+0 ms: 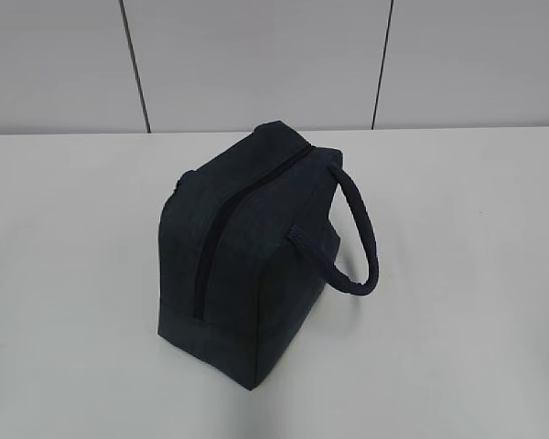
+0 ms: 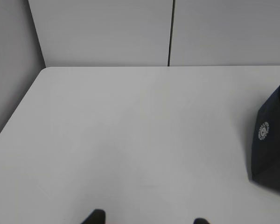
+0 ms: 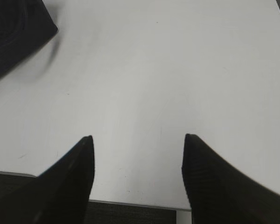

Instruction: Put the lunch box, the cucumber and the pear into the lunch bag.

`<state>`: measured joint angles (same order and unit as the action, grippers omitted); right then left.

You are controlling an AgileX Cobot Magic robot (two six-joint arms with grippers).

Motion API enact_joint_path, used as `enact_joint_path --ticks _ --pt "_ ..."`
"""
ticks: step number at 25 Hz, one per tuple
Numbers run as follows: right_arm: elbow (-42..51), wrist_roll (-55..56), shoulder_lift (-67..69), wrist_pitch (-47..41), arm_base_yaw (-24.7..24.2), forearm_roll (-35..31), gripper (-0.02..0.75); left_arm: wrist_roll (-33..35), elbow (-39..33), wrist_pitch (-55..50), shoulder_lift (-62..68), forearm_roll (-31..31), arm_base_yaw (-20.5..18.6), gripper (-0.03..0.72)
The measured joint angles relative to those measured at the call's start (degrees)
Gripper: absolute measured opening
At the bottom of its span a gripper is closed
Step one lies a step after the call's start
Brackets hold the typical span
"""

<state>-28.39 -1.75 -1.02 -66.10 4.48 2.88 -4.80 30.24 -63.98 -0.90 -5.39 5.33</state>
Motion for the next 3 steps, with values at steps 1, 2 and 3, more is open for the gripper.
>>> enact_joint_path --ticks 1,2,3 --pt "0.0 0.0 0.0 0.0 0.0 0.0 0.463 0.0 0.0 0.0 0.0 0.0 0.0 0.342" --pt "0.0 0.0 0.0 0.0 0.0 0.0 0.463 0.0 0.0 0.0 0.0 0.0 0.0 0.342" --pt "0.0 0.0 0.0 0.0 0.0 0.0 0.463 0.0 0.0 0.0 0.0 0.0 0.0 0.342"
